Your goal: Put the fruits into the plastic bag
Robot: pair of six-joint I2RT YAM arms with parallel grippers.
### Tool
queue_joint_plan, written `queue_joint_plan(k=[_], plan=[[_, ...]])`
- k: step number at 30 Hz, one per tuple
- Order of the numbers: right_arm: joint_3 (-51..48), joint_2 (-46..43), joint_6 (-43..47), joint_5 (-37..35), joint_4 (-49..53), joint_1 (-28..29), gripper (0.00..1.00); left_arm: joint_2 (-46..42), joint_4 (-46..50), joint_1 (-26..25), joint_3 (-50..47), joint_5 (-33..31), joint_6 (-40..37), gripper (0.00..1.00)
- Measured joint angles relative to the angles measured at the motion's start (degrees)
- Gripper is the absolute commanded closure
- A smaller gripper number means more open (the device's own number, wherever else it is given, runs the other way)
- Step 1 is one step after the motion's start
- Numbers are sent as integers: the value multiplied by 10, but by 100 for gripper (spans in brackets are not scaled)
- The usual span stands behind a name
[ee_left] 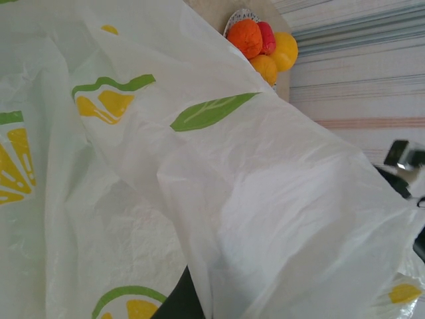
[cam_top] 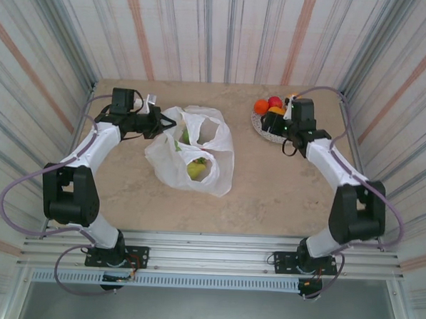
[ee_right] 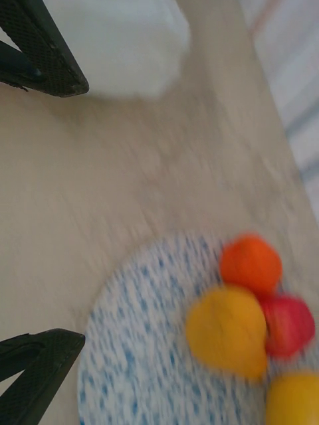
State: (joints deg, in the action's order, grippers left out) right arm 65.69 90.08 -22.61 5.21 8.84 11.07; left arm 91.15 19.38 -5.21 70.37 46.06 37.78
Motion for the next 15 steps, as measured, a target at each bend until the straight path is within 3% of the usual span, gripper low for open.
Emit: queue_joint_plan(k=[6, 15], plan=[[113, 160, 29, -132, 2, -2, 8, 0, 0, 0, 0, 0, 0, 100], [244, 294, 112, -217, 25, -2, 3, 0, -2, 0, -6, 0, 3, 100]])
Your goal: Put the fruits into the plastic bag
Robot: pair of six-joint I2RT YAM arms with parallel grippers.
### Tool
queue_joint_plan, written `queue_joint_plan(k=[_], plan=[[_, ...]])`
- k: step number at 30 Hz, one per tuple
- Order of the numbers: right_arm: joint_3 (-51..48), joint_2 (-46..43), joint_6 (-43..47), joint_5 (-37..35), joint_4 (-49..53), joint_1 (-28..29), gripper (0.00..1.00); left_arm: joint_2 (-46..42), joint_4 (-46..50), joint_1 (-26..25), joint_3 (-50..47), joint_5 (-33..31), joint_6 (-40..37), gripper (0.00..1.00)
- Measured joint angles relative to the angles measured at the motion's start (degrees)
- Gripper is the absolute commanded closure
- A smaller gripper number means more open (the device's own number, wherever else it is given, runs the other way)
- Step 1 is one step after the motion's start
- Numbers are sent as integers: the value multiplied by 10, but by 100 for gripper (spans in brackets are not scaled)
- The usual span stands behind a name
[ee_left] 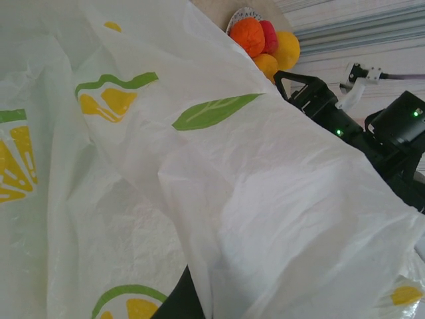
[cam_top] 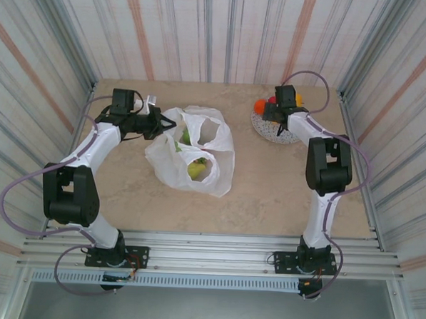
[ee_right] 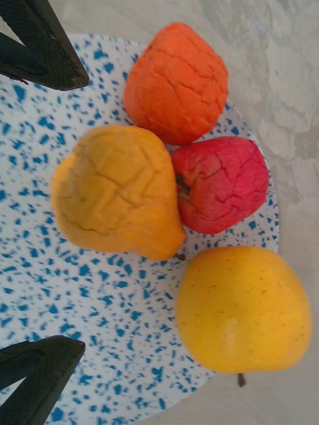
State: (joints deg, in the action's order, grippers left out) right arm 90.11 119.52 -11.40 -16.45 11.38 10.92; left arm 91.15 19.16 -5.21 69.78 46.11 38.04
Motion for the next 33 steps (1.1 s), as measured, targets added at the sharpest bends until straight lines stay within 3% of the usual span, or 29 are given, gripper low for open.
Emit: queue_joint_plan(k=[22, 33], plan=[[156, 141, 176, -96, 67, 37, 8, 0, -2, 0, -2, 0, 4, 100], [231, 192, 214, -124, 90, 36, 18, 0, -2, 0, -2, 0, 4, 100]])
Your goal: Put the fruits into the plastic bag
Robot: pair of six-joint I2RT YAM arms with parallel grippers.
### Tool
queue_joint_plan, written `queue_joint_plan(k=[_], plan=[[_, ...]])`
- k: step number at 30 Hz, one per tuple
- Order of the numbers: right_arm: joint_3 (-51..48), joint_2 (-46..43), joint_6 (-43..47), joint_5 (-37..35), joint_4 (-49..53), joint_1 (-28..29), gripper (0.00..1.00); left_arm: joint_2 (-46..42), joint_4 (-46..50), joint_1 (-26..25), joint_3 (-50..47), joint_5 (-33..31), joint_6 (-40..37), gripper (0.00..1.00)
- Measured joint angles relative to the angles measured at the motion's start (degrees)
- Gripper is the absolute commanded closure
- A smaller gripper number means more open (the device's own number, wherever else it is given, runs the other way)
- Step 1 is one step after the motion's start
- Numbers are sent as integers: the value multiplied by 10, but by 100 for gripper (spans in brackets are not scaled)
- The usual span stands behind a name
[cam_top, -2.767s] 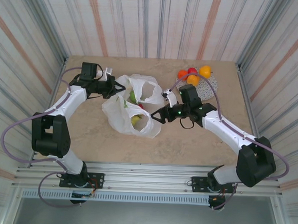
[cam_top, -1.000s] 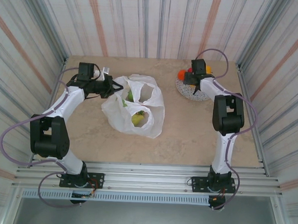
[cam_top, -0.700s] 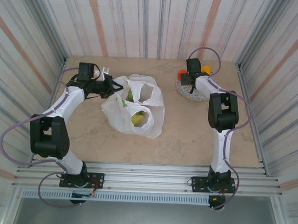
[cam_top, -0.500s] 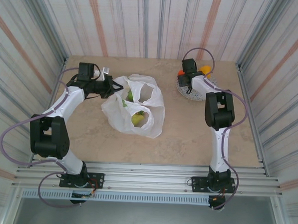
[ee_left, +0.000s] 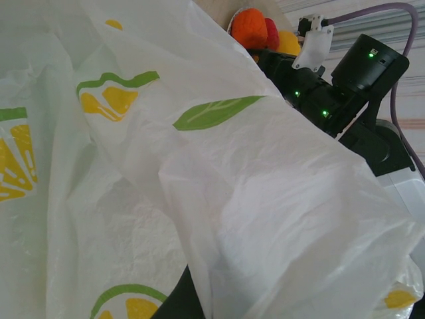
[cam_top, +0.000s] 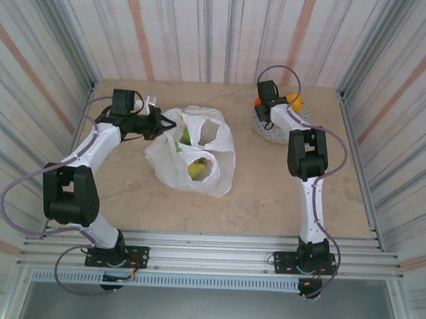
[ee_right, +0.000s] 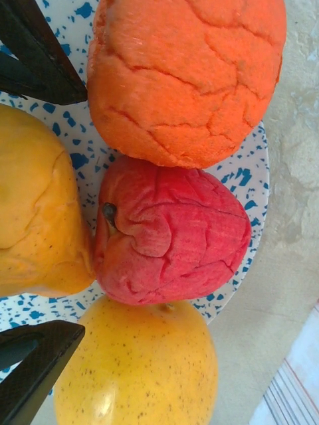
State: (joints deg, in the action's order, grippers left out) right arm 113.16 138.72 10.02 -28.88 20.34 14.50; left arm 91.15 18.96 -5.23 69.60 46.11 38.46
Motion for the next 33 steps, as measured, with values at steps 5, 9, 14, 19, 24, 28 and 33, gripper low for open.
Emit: queue_joint_plan(k=[5, 9, 14, 19, 24, 28, 33], plan=[[0, 7, 7, -1, 12, 0, 26, 0, 0, 0, 0, 0, 0, 100], [0, 7, 10, -7, 16, 0, 33, 0, 0, 0, 0, 0, 0, 100], [-11, 0, 10, -11, 11, 0, 38, 0, 0, 0, 0, 0, 3, 100], [-85, -57, -3, 4, 9, 0, 40, 0, 0, 0, 0, 0, 4, 100], [-179, -166, -43, 44, 7, 0, 42, 0, 0, -1, 0, 0, 4, 100], [-275, -298, -89, 104, 4, 4, 43, 0, 0, -1, 0, 2, 4, 100], [-424, -509, -157, 227, -7, 32, 45, 0, 0, -4, 0, 4, 4, 100]])
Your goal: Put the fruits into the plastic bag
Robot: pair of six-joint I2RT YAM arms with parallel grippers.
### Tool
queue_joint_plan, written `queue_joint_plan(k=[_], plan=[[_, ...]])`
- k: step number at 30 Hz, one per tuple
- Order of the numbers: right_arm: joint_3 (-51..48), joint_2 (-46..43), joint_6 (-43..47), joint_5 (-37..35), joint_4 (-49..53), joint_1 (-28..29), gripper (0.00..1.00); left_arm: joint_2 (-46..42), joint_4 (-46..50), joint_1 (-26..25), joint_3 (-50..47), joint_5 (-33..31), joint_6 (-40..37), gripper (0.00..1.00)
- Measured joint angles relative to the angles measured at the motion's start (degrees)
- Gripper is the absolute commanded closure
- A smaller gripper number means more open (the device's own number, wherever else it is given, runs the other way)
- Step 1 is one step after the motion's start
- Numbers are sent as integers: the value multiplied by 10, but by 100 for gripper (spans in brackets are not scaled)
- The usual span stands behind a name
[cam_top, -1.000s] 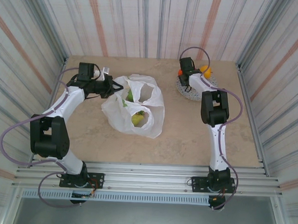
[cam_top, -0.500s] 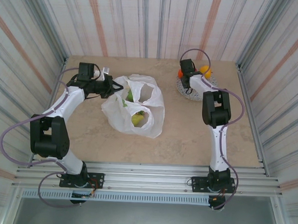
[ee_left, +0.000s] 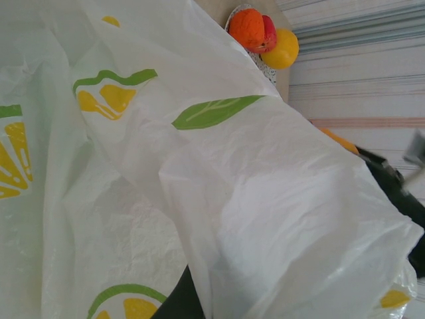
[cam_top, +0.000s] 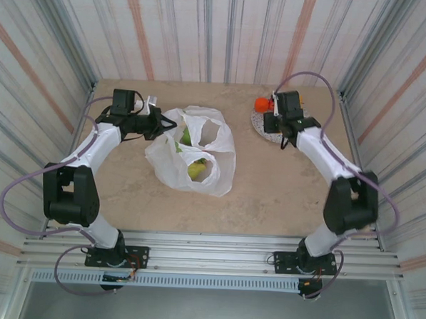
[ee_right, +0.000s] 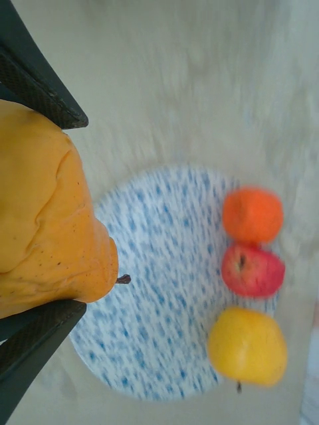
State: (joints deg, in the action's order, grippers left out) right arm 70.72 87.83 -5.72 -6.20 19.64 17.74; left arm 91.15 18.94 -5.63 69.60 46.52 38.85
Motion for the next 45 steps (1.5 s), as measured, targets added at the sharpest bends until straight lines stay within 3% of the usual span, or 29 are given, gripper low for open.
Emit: queue_joint_plan(k=[5, 13, 24, 29, 38, 45], plan=[[-134, -171, -70, 161, -16, 37, 46, 0, 0, -3, 0, 0, 0, 100], [-234, -205, -110, 274, -39, 142, 46, 0, 0, -4, 0, 0, 0, 100], [-209, -53, -134, 292, -128, 191, 47, 0, 0, -5, 0, 0, 0, 100], [-193, -64, -132, 288, -127, 202, 47, 0, 0, -5, 0, 0, 0, 100], [-227, -170, -134, 284, -109, 209, 46, 0, 0, -5, 0, 0, 0, 100], [-207, -46, -134, 271, -154, 210, 48, 0, 0, -5, 0, 0, 0, 100]])
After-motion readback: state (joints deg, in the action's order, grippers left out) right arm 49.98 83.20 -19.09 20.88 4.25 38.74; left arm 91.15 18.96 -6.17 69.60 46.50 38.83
